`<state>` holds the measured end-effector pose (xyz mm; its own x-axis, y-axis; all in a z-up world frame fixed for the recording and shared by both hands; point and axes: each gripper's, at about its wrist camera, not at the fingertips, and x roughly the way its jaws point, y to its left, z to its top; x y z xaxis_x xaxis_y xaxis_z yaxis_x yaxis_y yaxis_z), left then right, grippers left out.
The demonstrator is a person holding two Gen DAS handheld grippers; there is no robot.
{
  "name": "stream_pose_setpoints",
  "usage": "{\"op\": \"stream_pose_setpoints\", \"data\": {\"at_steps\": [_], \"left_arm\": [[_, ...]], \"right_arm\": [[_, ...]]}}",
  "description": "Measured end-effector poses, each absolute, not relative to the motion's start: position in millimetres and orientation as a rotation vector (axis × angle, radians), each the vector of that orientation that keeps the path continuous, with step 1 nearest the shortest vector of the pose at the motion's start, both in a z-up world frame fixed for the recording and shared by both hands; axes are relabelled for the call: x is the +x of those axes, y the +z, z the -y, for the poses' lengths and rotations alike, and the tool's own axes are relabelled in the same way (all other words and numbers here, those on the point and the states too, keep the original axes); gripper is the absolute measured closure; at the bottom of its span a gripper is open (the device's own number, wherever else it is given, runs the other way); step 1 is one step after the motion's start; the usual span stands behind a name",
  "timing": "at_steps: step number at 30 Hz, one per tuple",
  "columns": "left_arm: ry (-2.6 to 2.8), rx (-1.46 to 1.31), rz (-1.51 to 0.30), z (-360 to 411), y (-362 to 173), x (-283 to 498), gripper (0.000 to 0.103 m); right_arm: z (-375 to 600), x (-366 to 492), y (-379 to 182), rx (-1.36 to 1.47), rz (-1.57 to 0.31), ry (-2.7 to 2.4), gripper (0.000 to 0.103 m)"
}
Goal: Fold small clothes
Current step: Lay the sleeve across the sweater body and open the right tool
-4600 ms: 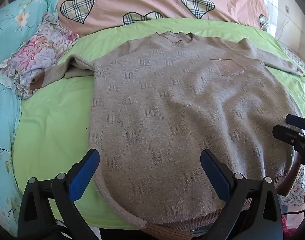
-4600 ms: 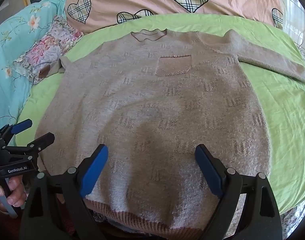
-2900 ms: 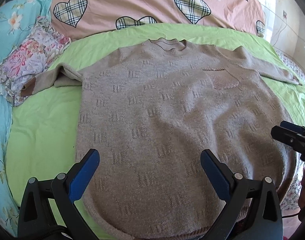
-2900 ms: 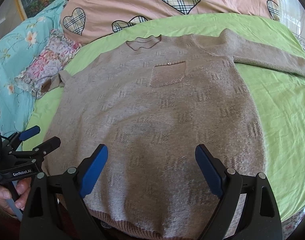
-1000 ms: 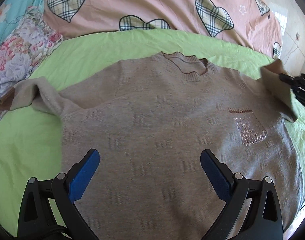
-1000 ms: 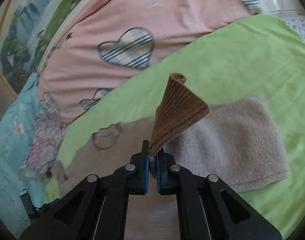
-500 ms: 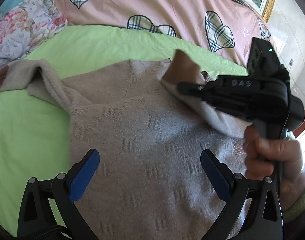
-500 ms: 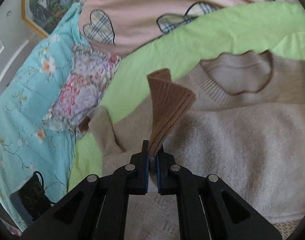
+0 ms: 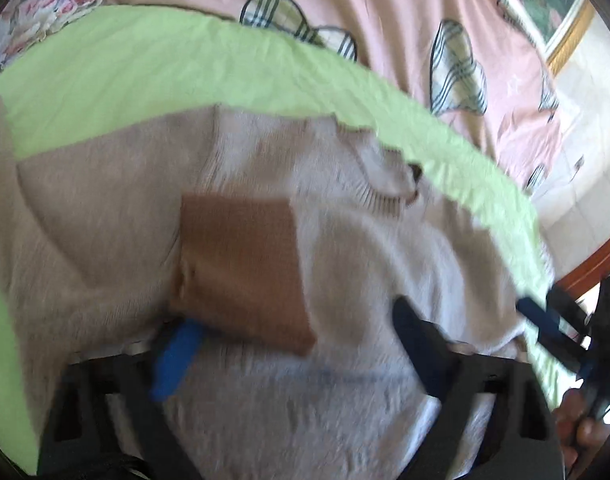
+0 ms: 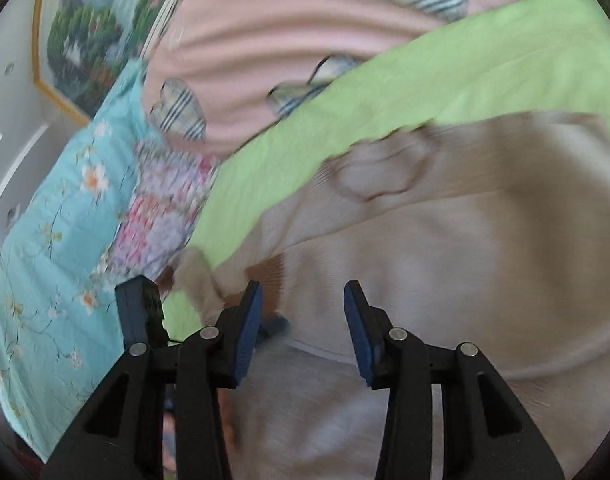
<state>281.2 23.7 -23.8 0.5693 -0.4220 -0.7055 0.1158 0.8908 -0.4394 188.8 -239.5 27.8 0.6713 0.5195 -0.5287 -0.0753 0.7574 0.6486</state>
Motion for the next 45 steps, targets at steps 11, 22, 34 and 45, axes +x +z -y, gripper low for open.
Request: {"op": "stream_pose_setpoints", "data": {"at_steps": [11,22,34,45], "left_arm": [[-0.284,-0.254,-0.893,-36.9,-21.7,273.5,0.093],[-0.319,-0.185,-0.859,-15.0,-13.8,268.2,0.095],[-0.283,-0.193,-0.873,-46.6,-14.4,243.9,0.078],[-0.127,-0.436,-0.802,-156.4,-1.9,207.2,0.04]], "right_arm": [[362.1,151.0,34.0,0.605,-0.714,-0.06,0.059],[371.7,219.6,6.9,0.436,-0.911,-0.007,0.095],[384.6,194.7,8.3,0.441,-0.858,-0.117,0.082],[302.6,132.9,11.9,0.57,-0.834,0.199,0.056]]}}
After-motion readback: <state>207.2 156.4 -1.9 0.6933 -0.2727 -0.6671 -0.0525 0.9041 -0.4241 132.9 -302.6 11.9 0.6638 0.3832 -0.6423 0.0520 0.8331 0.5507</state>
